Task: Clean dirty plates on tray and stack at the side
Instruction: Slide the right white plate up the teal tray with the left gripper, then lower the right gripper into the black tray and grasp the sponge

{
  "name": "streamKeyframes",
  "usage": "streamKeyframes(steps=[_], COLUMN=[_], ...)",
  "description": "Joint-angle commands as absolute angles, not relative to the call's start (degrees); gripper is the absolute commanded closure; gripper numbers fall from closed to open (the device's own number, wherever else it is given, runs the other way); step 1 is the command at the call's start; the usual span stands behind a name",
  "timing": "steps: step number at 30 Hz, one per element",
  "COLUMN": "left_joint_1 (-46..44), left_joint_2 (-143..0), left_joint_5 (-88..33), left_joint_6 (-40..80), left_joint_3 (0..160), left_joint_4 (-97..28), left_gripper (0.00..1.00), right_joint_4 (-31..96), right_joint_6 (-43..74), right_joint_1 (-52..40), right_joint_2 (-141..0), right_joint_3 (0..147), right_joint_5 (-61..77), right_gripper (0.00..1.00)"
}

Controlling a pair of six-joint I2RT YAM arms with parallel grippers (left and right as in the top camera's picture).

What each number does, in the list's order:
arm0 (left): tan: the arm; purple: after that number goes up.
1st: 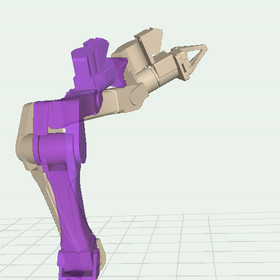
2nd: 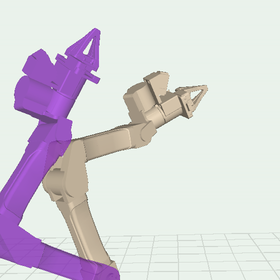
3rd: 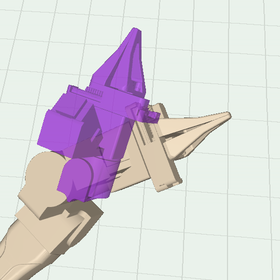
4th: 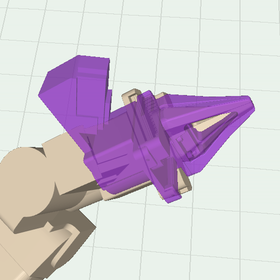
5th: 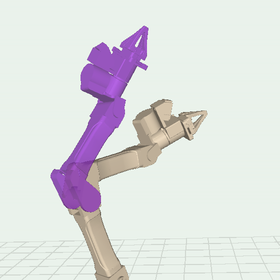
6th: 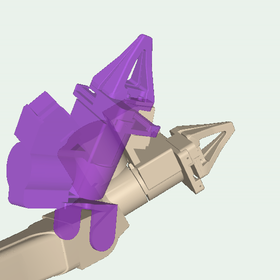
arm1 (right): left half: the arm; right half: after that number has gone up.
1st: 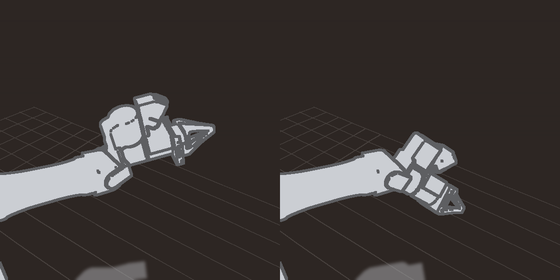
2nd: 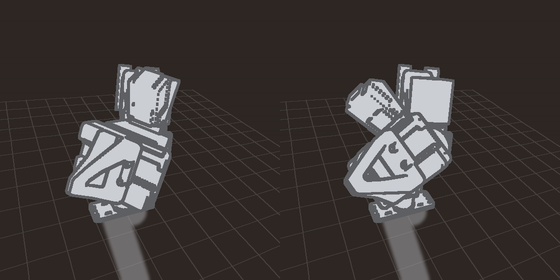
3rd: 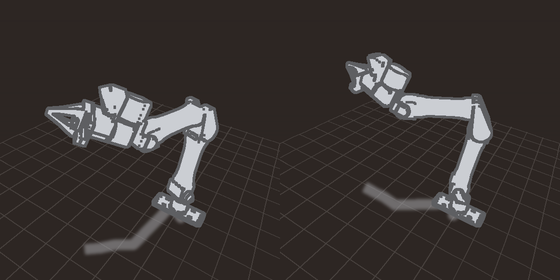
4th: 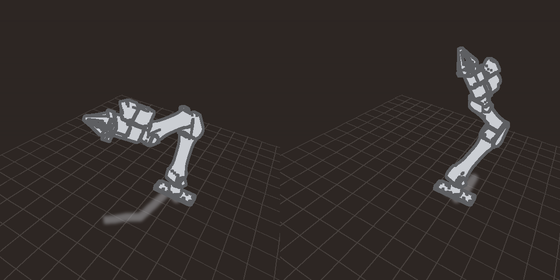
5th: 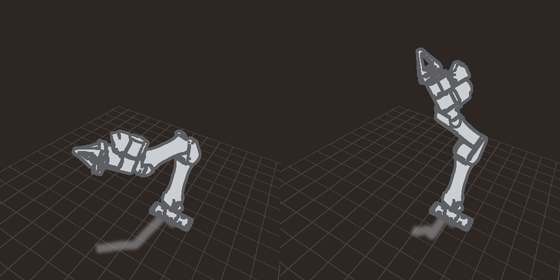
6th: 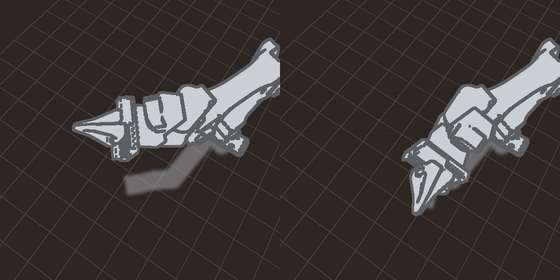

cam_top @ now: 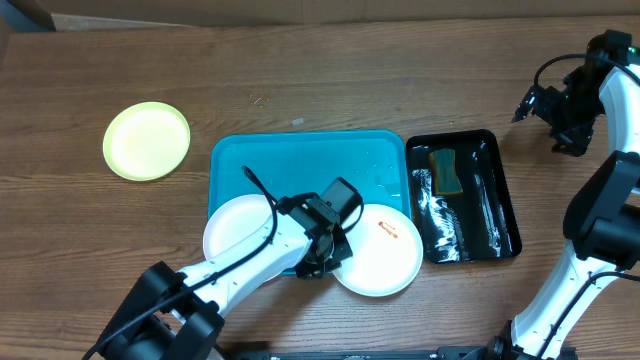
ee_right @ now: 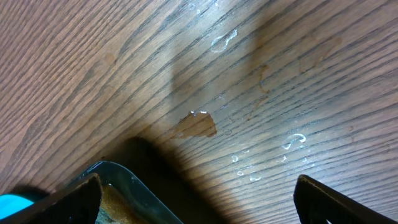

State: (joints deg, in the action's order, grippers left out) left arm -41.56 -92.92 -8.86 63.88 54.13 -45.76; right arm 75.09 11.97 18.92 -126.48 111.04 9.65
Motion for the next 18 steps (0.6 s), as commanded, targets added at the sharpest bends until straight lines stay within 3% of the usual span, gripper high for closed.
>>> streamKeyframes(steps=[1, 11, 18], left_joint_1=[-38.3, -30.3, -29.8], left_joint_2=[-93.2, -93.2, -93.5], left_joint_5=[-5.8, 5.0, 11.0], left_joint_6=[60.1, 48.5, 48.1], left_joint_3=[56.9, 60.8, 60.8], left_joint_4=[-45.8, -41.1, -38.7], left_gripper=[0.96, 0.95, 0.94], right_joint_4=[75.0, 75.0, 75.0], right_joint_6=[12.0, 12.0, 12.0], right_joint_1=[18.8, 18.8, 18.8], right_joint_2=[-124.1, -124.1, -124.1], right_joint_3=[111.9, 111.9, 111.9], right_joint_5=[9.7, 9.7, 9.7], right_gripper=[0.00, 0.00, 0.00])
